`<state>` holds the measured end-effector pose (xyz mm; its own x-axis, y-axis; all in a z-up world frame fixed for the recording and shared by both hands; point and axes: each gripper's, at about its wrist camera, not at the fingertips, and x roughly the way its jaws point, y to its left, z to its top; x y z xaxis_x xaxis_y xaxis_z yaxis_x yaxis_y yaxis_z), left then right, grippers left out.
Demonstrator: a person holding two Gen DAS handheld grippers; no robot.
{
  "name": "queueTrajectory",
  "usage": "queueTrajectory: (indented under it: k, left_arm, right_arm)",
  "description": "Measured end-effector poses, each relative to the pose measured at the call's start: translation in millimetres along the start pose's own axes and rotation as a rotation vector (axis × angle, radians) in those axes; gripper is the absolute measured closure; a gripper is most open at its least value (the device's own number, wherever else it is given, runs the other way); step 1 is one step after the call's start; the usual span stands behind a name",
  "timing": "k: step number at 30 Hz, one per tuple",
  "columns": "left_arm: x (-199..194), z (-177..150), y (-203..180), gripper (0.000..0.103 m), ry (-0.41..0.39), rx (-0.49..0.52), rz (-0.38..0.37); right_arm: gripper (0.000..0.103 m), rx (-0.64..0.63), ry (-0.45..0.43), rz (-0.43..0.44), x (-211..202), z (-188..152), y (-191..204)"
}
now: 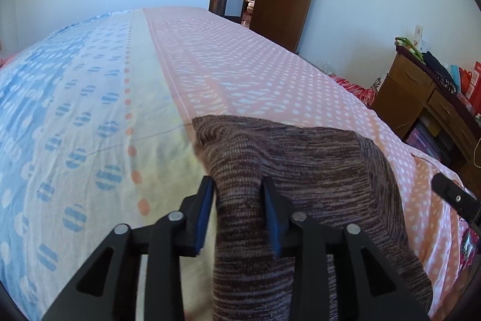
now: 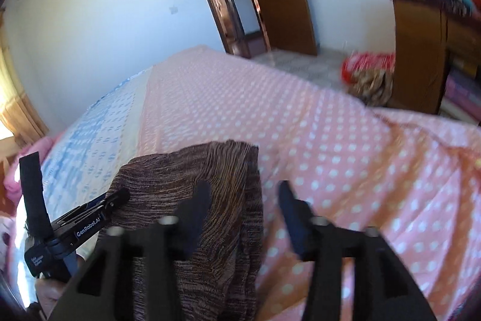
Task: Fold small clothes
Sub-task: 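Carry the sweater onto the pink sheet and open both grippers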
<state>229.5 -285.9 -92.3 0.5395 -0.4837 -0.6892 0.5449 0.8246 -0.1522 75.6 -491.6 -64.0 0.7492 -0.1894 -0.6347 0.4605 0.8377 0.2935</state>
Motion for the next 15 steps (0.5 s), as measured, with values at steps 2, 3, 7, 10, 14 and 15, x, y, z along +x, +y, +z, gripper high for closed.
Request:
queueTrajectory:
  k: [2, 3, 7, 10, 14, 15]
  left_arm:
    - [-3, 2, 0, 0.038, -0.009, 0.013, 0.022]
    - [-3, 2, -1, 0.033, -0.012, 0.012, 0.023]
    - [14, 0, -4, 0.033, 0.047, 0.024, 0.042]
    - [21, -4, -6, 0.026, 0.060, 0.037, 0.044]
    - [25, 1, -7, 0.017, 0.087, 0.036, 0.023]
    - [26, 4, -8, 0.013, 0.097, 0.037, 0.007]
  right_arm:
    - [0.046, -0.001, 0.058, 0.051, 18, 5, 1]
    - [0.046, -0.002, 0.094, 0.054, 30, 10, 2]
    - [0.046, -0.042, 0.170, 0.005, 69, 24, -1]
    - [0.046, -0.038, 0.244, 0.038, 94, 29, -8]
    - [0.062, -0.089, 0.249, 0.079, 103, 25, -4]
    - [0.068, -0.086, 0.253, 0.102, 103, 26, -3]
